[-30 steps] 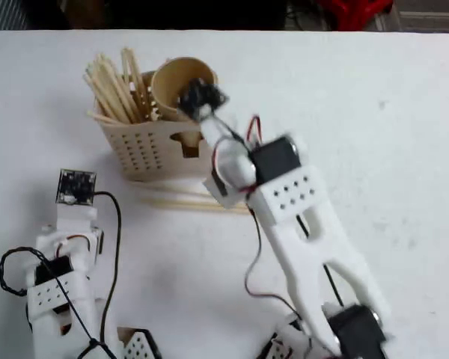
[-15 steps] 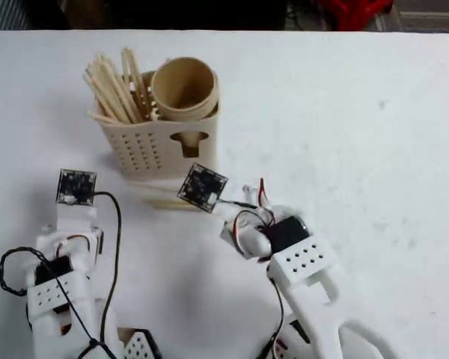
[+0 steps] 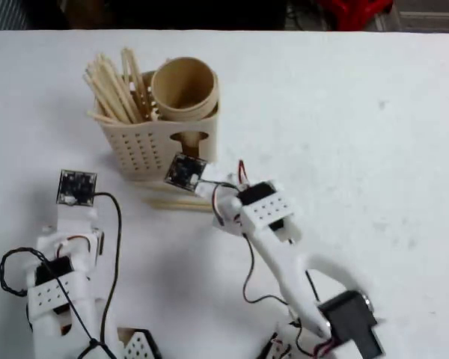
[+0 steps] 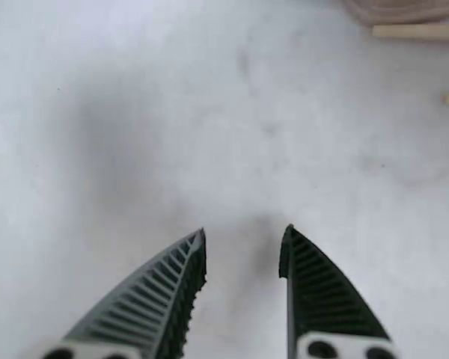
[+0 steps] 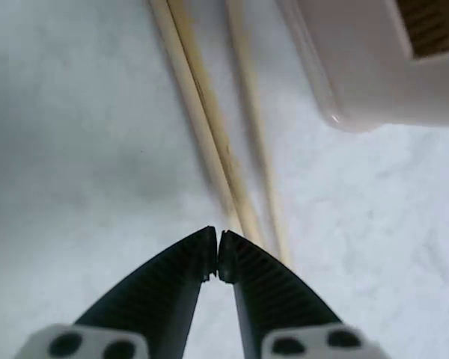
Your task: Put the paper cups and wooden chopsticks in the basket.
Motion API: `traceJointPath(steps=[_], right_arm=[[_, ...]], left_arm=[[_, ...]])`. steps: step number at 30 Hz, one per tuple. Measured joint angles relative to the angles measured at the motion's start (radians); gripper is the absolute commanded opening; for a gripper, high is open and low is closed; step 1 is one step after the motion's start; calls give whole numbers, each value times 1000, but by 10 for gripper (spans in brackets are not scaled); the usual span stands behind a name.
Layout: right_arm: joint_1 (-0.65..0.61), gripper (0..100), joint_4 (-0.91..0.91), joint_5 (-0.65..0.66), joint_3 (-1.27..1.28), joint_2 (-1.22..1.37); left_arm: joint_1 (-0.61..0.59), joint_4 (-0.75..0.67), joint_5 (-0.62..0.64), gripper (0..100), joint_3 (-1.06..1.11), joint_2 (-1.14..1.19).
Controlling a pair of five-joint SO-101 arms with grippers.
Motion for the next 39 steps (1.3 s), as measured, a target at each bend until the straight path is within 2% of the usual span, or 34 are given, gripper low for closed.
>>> traceJointPath(steps=[6,11,18,29,37,39], right_arm=[[32,128,-60,35,0,28],[64,132,-115,35,0,28],[64,130,-298,37,95,28],[64,130,-255,41,114,60],[68,128,-227,41,-8,192],[64,99,-193,41,-23,201]], left_arm=[[0,0,0,173,0,0],[0,0,0,173,0,0],[0,0,0,173,0,0],[0,0,0,173,0,0],[0,0,0,173,0,0],[0,0,0,173,0,0]])
